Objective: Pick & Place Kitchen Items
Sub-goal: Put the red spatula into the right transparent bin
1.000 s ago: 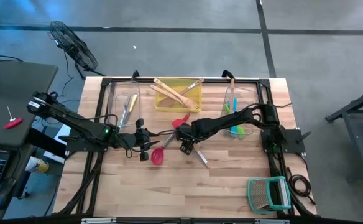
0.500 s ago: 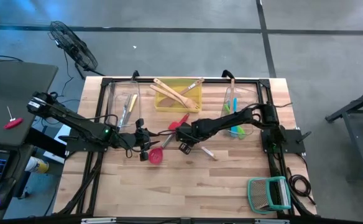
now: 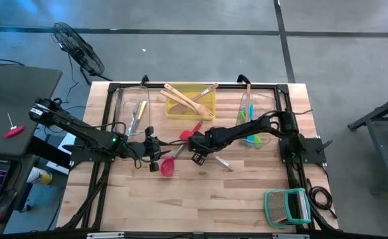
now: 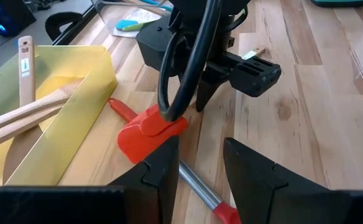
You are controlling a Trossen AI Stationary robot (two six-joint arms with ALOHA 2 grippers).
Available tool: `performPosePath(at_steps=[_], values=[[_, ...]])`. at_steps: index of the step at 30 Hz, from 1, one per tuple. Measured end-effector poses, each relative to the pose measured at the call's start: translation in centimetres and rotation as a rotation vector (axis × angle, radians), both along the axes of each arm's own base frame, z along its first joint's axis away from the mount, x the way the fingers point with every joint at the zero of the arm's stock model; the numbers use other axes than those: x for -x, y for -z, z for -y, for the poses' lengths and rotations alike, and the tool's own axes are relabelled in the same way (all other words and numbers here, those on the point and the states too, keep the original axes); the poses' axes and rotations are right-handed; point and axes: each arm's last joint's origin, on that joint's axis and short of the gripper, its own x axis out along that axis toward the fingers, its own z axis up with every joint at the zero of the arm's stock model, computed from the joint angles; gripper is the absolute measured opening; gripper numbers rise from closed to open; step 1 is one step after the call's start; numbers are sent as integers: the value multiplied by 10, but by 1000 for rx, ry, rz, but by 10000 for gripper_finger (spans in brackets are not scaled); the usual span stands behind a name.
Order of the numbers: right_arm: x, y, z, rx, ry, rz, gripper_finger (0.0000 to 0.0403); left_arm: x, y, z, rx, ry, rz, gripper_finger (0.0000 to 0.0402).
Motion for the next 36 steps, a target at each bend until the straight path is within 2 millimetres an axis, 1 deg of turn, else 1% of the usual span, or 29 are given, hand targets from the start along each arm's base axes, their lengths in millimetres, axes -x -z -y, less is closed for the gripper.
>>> performPosePath(at_steps=[3, 6, 11, 17, 20, 23, 27, 30, 36], values=[[3, -11, -4, 10, -13, 19, 65, 0, 0, 0, -1, 0, -3, 122], [4, -29, -10, 33, -24, 76, 65, 0, 1, 0, -3, 0, -7, 122], [9, -49, -20, 51, -46, 125, 65, 0, 1, 0, -3, 0, -6, 122], [19, -83, -34, 132, -65, 218, 65, 0, 1, 0, -5, 1, -8, 122], [30, -105, -41, 198, -61, 265, 65, 0, 1, 0, -6, 2, -9, 122], [45, -129, -45, 277, -35, 304, 65, 1, 1, 0, -8, 2, -13, 122], [66, -155, -45, 382, 8, 329, 65, 1, 2, 0, -3, 12, -23, 122], [84, -171, -39, 448, 65, 332, 65, 1, 3, 0, 3, 12, -30, 122], [120, -193, -21, 628, 239, 297, 65, 1, 3, 0, 16, 5, -28, 122]])
